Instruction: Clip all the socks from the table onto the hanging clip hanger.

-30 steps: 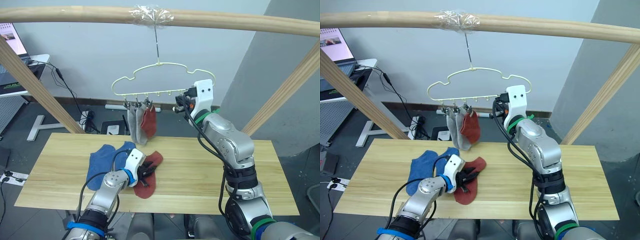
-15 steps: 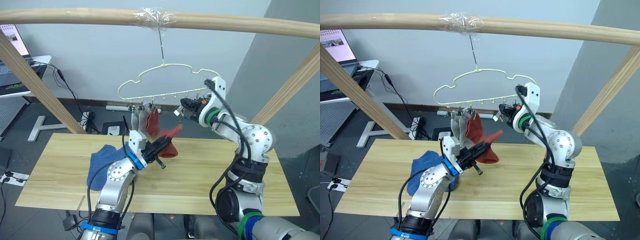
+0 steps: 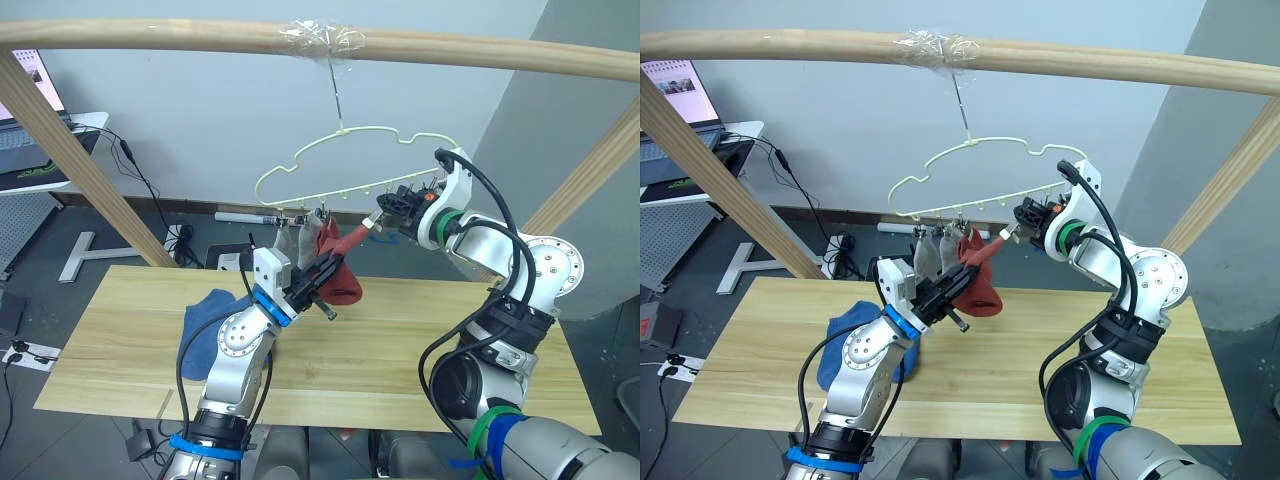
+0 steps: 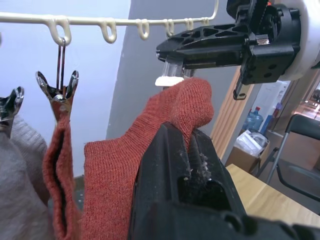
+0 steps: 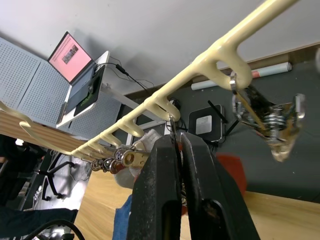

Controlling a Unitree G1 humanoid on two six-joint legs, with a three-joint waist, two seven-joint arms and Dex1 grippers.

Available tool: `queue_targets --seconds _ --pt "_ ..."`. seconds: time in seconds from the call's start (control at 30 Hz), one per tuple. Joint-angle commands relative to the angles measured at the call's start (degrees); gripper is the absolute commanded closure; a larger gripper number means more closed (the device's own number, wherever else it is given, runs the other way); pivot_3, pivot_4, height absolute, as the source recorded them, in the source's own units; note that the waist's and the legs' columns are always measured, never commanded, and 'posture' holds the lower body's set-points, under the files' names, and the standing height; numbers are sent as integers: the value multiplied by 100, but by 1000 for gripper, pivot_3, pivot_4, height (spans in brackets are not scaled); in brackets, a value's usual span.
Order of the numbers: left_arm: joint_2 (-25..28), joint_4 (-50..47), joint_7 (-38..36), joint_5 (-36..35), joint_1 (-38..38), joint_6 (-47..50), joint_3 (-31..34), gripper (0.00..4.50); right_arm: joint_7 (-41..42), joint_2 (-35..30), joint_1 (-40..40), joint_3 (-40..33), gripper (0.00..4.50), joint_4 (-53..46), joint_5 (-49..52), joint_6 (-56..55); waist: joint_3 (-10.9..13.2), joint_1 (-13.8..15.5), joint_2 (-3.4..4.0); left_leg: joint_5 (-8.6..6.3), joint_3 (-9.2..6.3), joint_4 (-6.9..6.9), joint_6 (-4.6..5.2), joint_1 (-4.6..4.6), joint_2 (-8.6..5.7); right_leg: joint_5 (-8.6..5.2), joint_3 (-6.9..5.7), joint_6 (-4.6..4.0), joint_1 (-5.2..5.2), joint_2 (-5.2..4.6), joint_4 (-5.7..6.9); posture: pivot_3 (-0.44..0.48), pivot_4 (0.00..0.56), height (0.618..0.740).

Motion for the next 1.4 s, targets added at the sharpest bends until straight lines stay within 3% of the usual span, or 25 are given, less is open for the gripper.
queue_targets --seconds 0.03,0.33,1.4 --pt "-54 -67 72 95 -134 -242 -60 4466 -334 626 -180 -459 4500 -3 -16 171 0 1 0 0 -1 2 0 0 0 0 -1 1 1 0 0 209 149 740" --pt "-47 183 69 297 -247 -592 -147 4466 -548 804 -438 -768 4500 52 113 342 -3 6 0 0 -7 8 1 2 -3 1 -6 2 9 -2 0 207 152 740" --pt "-120 676 212 568 -566 -1200 -300 4466 -844 1004 -687 -821 4500 141 292 420 -3 4 0 1 -8 9 1 0 -3 2 -7 4 10 -2 0 211 160 740"
